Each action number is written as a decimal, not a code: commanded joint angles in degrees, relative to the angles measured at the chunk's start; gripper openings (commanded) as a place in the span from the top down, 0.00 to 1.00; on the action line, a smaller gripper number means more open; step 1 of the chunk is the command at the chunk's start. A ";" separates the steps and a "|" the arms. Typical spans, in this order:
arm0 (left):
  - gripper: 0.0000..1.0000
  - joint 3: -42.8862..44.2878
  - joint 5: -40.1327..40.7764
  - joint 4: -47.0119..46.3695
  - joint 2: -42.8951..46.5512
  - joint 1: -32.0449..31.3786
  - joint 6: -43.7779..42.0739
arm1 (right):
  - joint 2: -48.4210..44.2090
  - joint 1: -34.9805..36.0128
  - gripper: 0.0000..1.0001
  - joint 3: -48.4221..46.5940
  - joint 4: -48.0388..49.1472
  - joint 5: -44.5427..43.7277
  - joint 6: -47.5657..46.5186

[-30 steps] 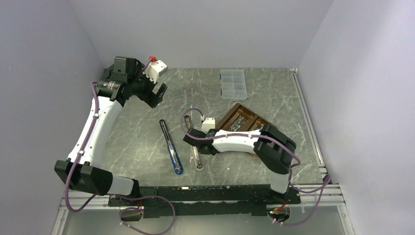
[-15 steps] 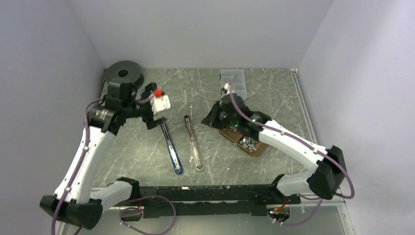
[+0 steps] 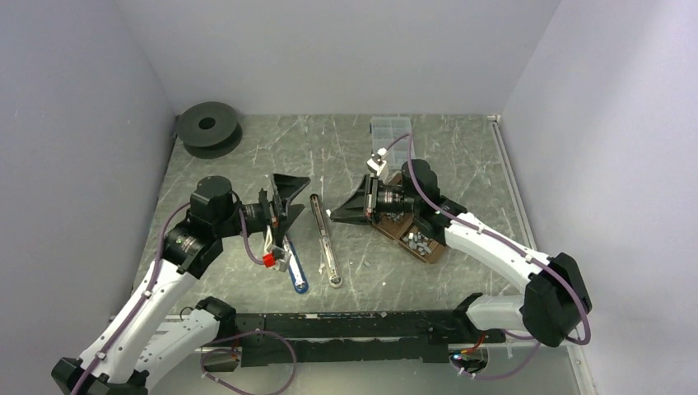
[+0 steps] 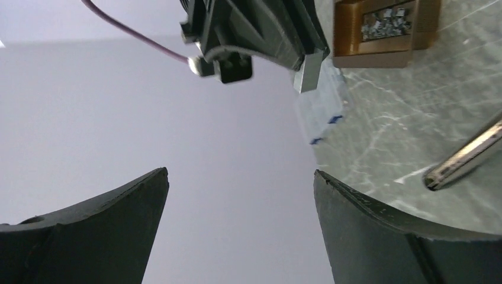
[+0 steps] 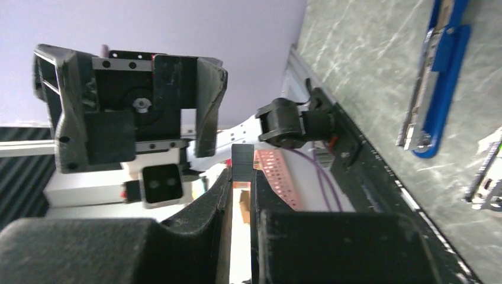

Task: Load the staples into the stapler

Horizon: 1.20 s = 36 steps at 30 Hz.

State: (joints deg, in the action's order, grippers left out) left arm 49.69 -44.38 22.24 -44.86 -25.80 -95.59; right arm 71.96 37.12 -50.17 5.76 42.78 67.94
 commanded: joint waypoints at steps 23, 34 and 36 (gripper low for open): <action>0.47 1.90 3.06 -6.13 -5.03 -9.22 -14.33 | 7.23 0.66 0.92 6.96 47.67 5.38 31.21; 0.57 2.41 6.77 -7.04 -4.73 -10.95 -9.97 | 6.79 0.84 0.92 8.38 47.68 5.38 30.89; 0.58 2.60 7.13 -6.84 -4.48 -11.25 -9.29 | 7.00 0.84 0.92 8.34 47.79 5.40 30.85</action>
State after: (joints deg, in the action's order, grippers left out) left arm 49.74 -38.72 16.99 -50.04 -36.32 -107.35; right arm 79.53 37.71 -41.67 49.65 48.07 98.70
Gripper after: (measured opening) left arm 0.432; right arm 0.135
